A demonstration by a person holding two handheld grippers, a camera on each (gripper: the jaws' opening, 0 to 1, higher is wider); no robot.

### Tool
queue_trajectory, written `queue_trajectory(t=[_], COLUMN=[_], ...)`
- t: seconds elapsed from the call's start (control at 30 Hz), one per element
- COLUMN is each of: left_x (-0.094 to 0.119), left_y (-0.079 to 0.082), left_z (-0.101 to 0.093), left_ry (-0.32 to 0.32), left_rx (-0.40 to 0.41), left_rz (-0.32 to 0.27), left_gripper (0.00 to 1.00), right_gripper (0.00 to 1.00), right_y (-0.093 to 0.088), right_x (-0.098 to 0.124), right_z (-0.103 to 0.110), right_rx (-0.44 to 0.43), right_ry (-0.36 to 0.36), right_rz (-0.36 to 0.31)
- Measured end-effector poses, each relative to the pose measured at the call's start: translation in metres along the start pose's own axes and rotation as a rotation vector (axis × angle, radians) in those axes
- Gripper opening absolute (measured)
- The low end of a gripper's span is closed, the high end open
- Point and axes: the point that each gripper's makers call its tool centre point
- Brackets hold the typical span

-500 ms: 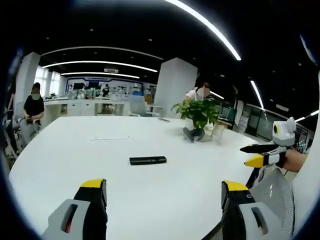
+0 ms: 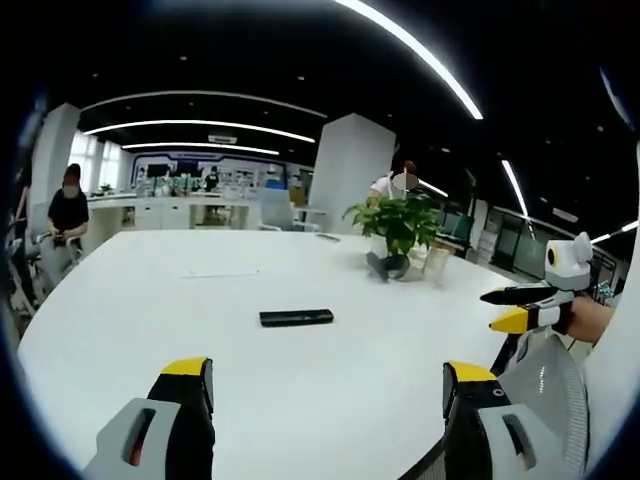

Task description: Press the specified remote control buttons in sequence, fully releasing each button before pressing the next.

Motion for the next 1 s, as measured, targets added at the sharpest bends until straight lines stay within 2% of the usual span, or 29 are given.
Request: queue_trajectory(t=[0.33, 0.57, 0.87, 1.0], left_x=[0.009, 0.012, 0.007, 0.005], left_y=[-0.005, -0.004, -0.003, -0.009], left_z=[0.003, 0.008, 0.007, 0.01], left_ry=[0.015, 0.022, 0.01, 0.005], left_rx=[0.004, 0.004, -0.002, 0.008], left_rz=[0.008, -0.002, 0.006, 0.016], left_gripper=[0.98, 0.98, 0.98, 0.98], right_gripper=[0.76, 0.76, 0.76, 0.76], right_y=[0.001, 0.002, -0.001, -0.005], right_x=[-0.004, -0.005, -0.004, -0.002], right_z=[0.006, 0.019, 0.014, 0.013], right_rx=[0.013, 0.022, 0.014, 0.011], right_ry=[0.014, 0.037, 0.03, 0.024], right_rz=[0.005, 0.004, 0.01, 0.016])
Point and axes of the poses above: the point that each gripper's makers call its tool centre point, and the gripper's own axes: x roughly backward along the fingers, z roughly to its left, y roughly out of its top, and after that the axes turned 12 degrees about -y, right-handed
